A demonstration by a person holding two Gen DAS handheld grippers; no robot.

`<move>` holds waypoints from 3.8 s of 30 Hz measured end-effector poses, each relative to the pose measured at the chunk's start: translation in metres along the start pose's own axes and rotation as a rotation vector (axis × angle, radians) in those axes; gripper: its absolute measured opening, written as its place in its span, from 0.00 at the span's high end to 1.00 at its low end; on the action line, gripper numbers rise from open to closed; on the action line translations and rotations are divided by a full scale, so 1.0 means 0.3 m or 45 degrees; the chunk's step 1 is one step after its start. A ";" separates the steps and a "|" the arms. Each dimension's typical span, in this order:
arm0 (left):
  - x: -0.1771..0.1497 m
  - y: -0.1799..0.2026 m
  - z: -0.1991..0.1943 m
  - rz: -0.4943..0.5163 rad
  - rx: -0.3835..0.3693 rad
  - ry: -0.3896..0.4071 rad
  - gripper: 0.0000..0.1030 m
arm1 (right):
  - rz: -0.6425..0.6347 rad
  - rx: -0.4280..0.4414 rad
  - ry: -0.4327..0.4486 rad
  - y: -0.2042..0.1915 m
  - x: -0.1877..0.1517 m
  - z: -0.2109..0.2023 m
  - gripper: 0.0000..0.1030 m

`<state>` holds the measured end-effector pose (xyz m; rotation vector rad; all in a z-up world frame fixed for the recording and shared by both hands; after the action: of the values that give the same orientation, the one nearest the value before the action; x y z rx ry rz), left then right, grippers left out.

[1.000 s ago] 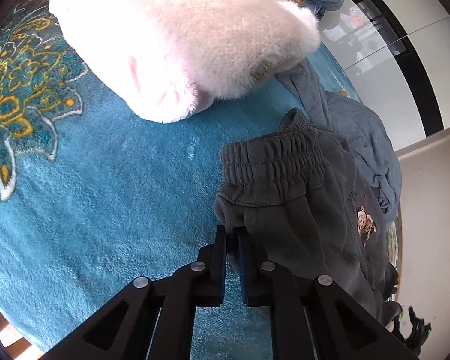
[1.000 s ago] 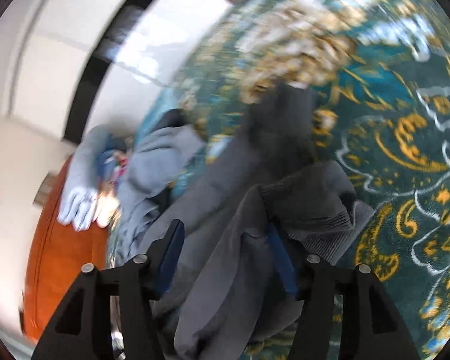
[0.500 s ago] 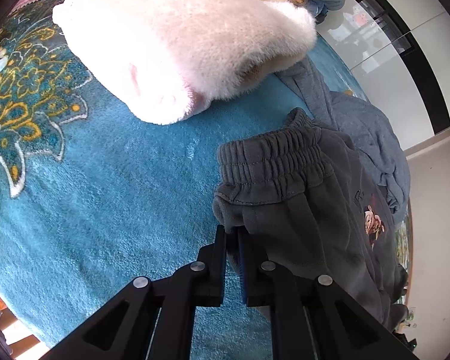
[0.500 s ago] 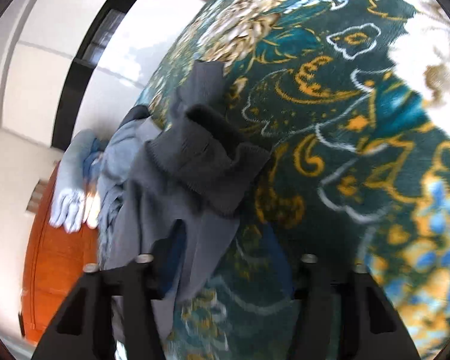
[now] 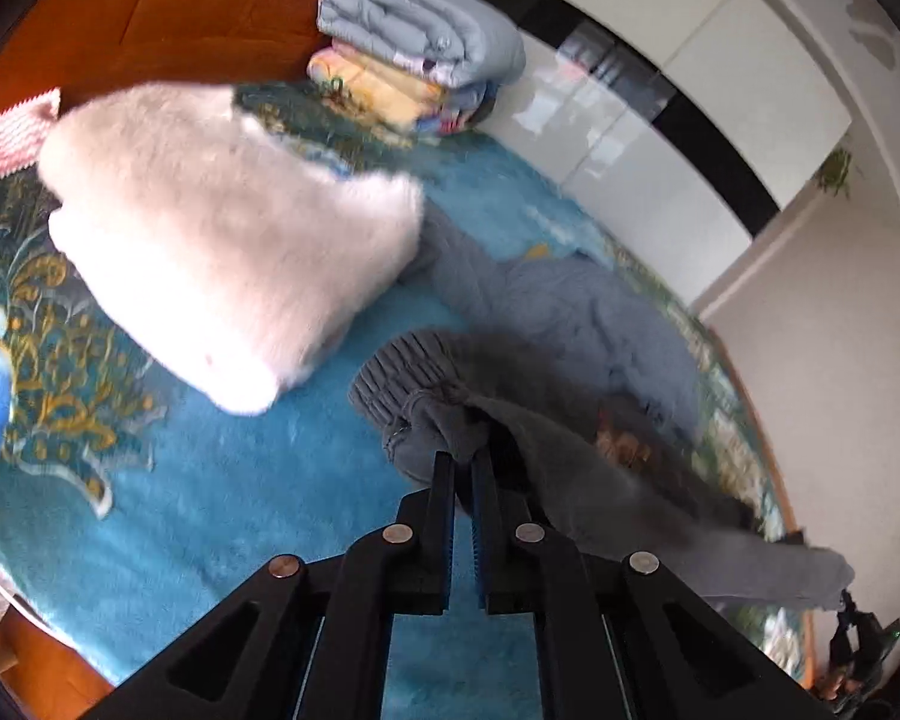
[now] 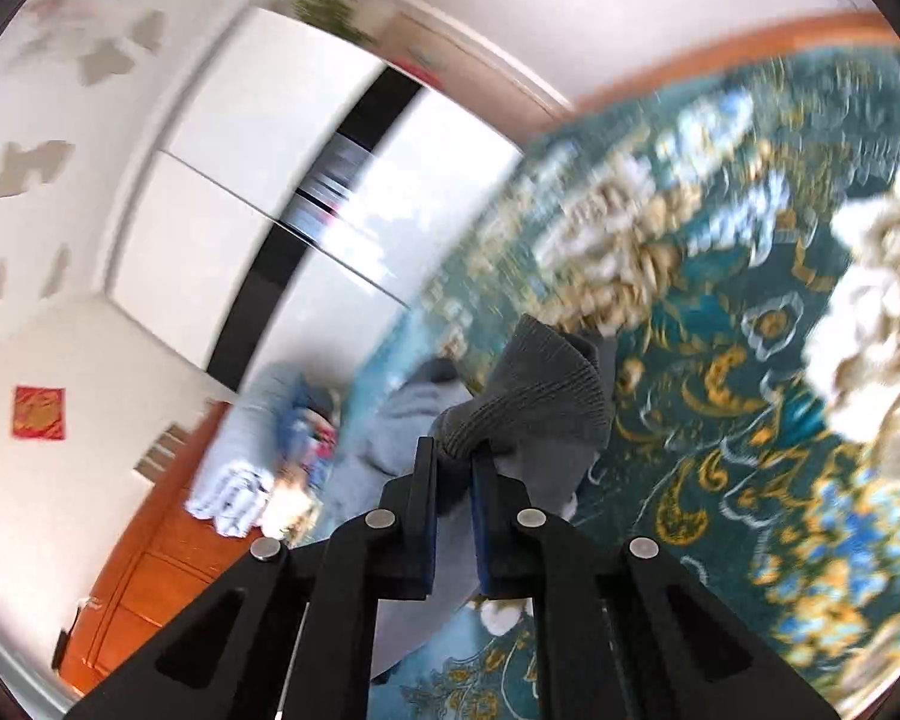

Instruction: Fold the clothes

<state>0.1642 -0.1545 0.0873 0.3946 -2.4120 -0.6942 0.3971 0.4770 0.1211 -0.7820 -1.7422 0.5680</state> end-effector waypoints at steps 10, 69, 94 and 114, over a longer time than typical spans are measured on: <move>-0.082 -0.069 0.063 -0.170 -0.038 -0.192 0.95 | 0.373 -0.190 -0.211 0.331 -0.284 -0.034 0.90; 0.441 0.106 0.711 -0.517 -0.130 -0.324 0.87 | 0.272 -0.316 -0.489 0.186 0.240 0.866 0.54; 0.104 -0.055 0.514 -0.340 0.089 -0.027 0.44 | 0.224 -0.253 -0.396 0.316 0.012 0.865 0.39; 0.020 -0.135 0.156 -0.188 -0.027 -0.106 0.77 | 0.201 -0.047 -0.179 0.195 -0.014 0.393 0.76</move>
<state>0.1355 -0.1723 0.0351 0.5494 -2.4700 -0.8144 0.2985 0.5138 0.0421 -0.9307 -1.8342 0.7136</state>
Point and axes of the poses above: each gripper's, at about its wrist camera, not at the fingertips, and z roughly the way its jaws point, y to its right, x to its top, the point moved 3 cm from there along z, roughly the way its jaws point, and after that the axes turned 7 degrees about -z, right-handed, at the moved point
